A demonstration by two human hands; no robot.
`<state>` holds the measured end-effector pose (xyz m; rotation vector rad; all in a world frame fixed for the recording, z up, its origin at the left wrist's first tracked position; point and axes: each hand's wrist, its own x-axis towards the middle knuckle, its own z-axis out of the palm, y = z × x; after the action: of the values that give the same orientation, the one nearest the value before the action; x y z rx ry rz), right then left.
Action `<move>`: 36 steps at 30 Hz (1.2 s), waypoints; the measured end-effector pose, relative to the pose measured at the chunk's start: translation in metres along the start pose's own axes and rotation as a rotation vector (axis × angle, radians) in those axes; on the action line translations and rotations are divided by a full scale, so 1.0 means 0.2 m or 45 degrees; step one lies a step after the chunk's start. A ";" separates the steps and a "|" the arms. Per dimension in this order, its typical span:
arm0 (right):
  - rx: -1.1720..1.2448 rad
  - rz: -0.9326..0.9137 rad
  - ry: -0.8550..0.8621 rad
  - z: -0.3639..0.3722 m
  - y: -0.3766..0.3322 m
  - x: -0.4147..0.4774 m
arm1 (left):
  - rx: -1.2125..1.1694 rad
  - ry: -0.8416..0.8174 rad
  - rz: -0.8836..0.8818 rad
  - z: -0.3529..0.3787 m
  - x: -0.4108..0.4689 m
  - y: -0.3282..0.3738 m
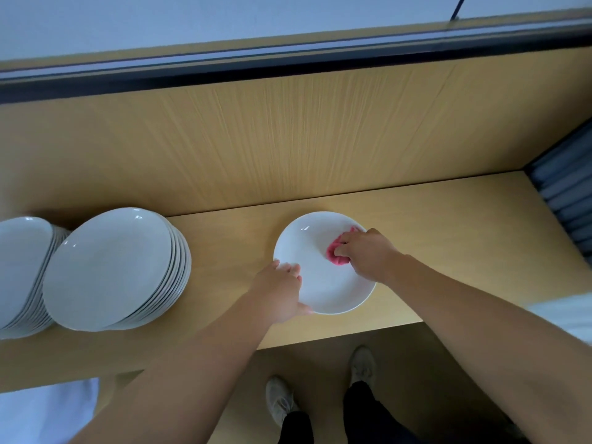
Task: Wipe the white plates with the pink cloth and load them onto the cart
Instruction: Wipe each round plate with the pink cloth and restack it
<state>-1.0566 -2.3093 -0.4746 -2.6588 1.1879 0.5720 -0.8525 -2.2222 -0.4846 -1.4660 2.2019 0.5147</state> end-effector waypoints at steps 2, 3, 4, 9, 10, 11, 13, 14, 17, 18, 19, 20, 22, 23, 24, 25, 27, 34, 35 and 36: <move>-0.033 0.043 -0.077 0.00 -0.02 -0.05 | 0.029 -0.004 0.006 -0.01 0.00 0.00; -0.061 0.043 -0.108 0.01 -0.04 -0.08 | 0.041 0.000 0.010 -0.01 0.00 0.00; -0.092 0.031 -0.134 0.01 -0.05 -0.11 | 0.047 -0.003 0.011 -0.01 0.00 0.00; -0.056 -0.036 -0.242 0.03 -0.13 -0.20 | 0.051 -0.035 0.000 -0.02 -0.01 0.01; -0.002 -0.036 -0.264 0.02 -0.15 -0.22 | 0.058 -0.041 0.001 -0.02 -0.01 0.01; 0.048 -0.034 -0.277 0.02 -0.17 -0.23 | 0.061 -0.042 0.001 -0.02 -0.01 0.01; 0.165 -0.025 -0.289 0.00 -0.20 -0.24 | 0.067 -0.029 0.005 -0.02 -0.01 0.01; 0.246 -0.018 -0.302 -0.01 -0.21 -0.25 | 0.072 -0.016 0.012 -0.02 -0.01 0.01; 0.584 -0.009 -0.369 -0.06 -0.22 -0.23 | 0.052 0.023 0.013 -0.01 -0.02 0.02; 0.634 -0.005 -0.353 -0.07 -0.23 -0.22 | 0.033 0.036 0.003 -0.01 -0.02 0.02; 0.649 0.012 -0.320 -0.08 -0.23 -0.20 | 0.015 0.049 -0.005 0.00 -0.02 0.02; 0.645 0.045 -0.269 -0.09 -0.23 -0.17 | 0.006 0.064 -0.009 0.01 -0.02 0.02; 0.582 0.146 -0.146 -0.07 -0.21 -0.11 | 0.010 0.094 0.004 0.02 -0.02 0.02; 0.471 0.197 -0.094 -0.06 -0.19 -0.08 | 0.007 0.097 0.012 0.02 -0.02 0.01; 0.336 0.234 -0.068 -0.06 -0.17 -0.06 | 0.000 0.093 0.017 0.02 -0.02 0.00; 0.244 0.248 -0.053 -0.06 -0.15 -0.05 | -0.009 0.089 0.017 0.02 -0.02 0.00; 0.223 0.202 -0.047 -0.06 -0.15 -0.06 | -0.030 0.083 0.011 0.02 -0.01 0.00; 0.120 -0.011 -0.202 0.06 -0.24 -0.08 | -0.011 0.091 -0.005 0.01 -0.02 0.01; 0.120 -0.037 -0.192 0.06 -0.24 -0.09 | -0.007 0.088 -0.008 0.01 -0.02 0.02; 0.148 -0.070 -0.193 0.05 -0.24 -0.10 | -0.006 0.080 -0.010 0.01 -0.02 0.02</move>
<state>-1.0361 -2.2603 -0.4753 -2.4941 1.0692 0.6608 -0.8547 -2.2174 -0.4831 -1.5121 2.2440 0.4776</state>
